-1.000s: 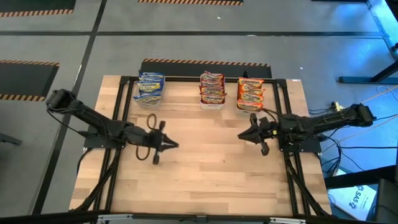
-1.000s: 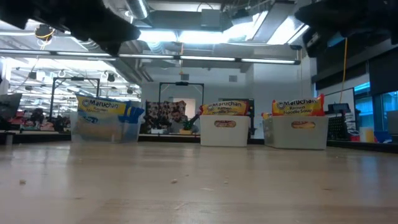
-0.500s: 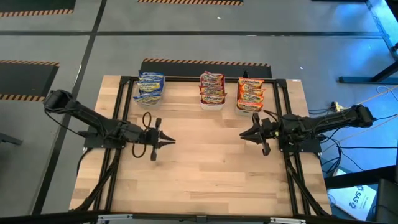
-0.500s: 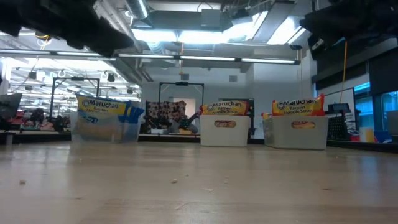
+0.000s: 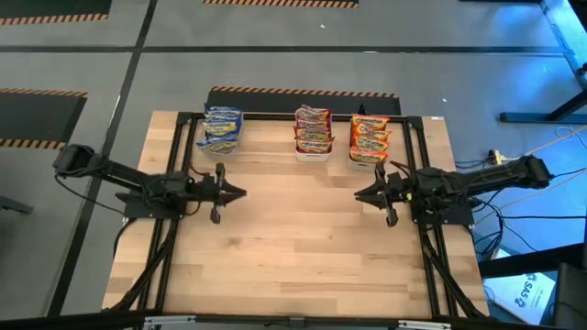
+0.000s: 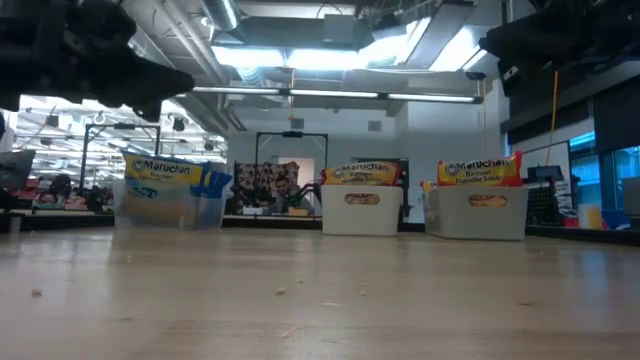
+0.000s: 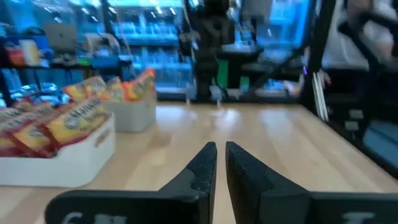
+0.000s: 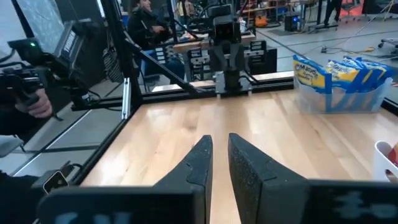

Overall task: Sort Maruchan noodles
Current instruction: Return to Home Position

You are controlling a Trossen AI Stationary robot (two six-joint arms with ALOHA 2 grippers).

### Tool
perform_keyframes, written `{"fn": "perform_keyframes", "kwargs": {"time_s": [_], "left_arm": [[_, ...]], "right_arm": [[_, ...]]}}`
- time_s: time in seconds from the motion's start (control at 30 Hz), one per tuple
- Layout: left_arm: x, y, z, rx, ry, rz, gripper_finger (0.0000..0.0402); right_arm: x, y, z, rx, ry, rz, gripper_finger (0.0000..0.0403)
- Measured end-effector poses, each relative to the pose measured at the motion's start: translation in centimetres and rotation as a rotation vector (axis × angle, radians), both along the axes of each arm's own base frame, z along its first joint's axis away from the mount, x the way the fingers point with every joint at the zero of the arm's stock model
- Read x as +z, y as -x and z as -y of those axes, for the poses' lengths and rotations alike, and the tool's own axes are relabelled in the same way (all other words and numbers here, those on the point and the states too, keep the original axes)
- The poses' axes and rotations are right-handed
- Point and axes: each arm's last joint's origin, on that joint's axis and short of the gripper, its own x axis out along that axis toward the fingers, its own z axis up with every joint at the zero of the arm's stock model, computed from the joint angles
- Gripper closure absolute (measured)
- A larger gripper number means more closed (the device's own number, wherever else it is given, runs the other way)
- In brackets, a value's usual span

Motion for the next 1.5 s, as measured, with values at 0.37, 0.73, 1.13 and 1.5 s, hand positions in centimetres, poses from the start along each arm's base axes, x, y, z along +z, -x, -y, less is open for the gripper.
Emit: {"fn": "perform_keyframes", "kwargs": {"time_s": [0.37,0.73,1.13,1.5], "left_arm": [[0.6,2.2,-0.8,0.074,0.024,0.039,0.0371],[1.1,3.8,-1.2,0.119,0.053,0.102,0.0374],[0.4,4.7,-1.4,0.151,0.081,0.054,0.0378],[0.6,4.9,-1.8,0.304,0.078,0.056,0.0379]], "right_arm": [[-2.3,2.7,0.5,-0.045,-0.047,0.080,0.0361],[-5.2,4.3,1.2,-0.177,-0.094,0.073,0.0361],[-5.6,4.7,1.0,-0.087,-0.055,0.037,0.0361],[-5.7,4.7,0.8,-0.034,-0.056,0.028,0.0361]]}}
